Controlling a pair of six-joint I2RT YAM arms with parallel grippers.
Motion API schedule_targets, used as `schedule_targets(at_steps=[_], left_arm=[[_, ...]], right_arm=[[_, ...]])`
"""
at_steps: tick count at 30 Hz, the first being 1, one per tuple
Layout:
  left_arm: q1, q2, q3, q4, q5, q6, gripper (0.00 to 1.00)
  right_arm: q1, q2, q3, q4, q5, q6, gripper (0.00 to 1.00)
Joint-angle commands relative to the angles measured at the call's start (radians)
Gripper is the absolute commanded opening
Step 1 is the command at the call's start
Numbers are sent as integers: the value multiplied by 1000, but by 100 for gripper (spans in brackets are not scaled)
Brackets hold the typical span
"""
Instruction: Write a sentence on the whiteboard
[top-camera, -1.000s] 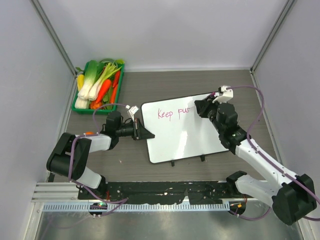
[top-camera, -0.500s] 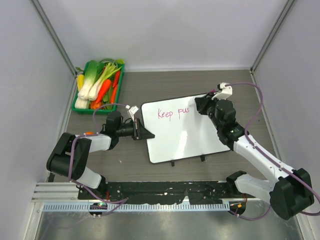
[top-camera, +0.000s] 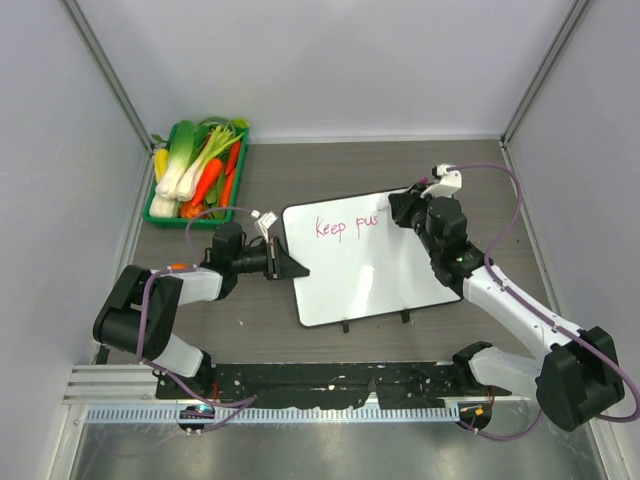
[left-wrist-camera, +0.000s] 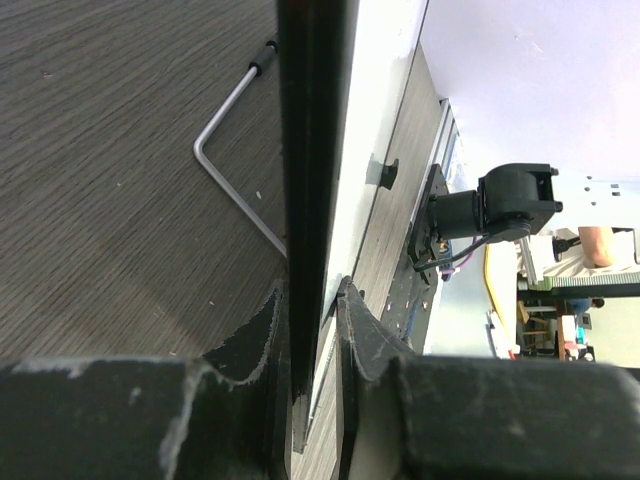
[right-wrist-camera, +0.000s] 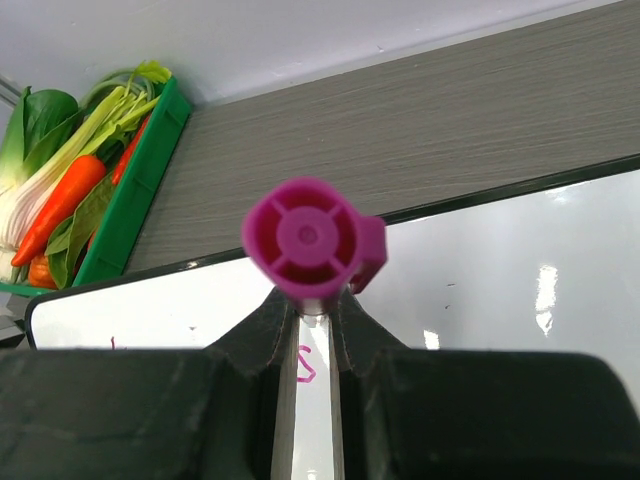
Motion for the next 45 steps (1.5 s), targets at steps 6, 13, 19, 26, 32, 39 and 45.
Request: schedule_targets(at_steps=[6,13,19,26,32,39,45], left_arm=[[-15,30,-16,-124,-168,105,0],[-17,30,-16,-124,-168,105,0],[-17,32,-16,-124,-168,105,0],[-17,32,-16,-126,-168,105,0],[-17,32,-16,-124,-171,105,0],[-17,30,-16,-126,-173,105,0],[-17,32,-16,-126,-173,105,0]], right_arm=[[-2,-4,-1,47,26,-5,1],[-1,-21,-37,16,9,-14,1],[-4,-44,-63,-1,-4,-15,1],[-2,-76,-93,-28,-26,-9,1],[-2,-101,-128,-27,-43,1,1],[-2,-70,-93,-1,-31,8,1],[-2,-55,-44,7,8,-6,1]])
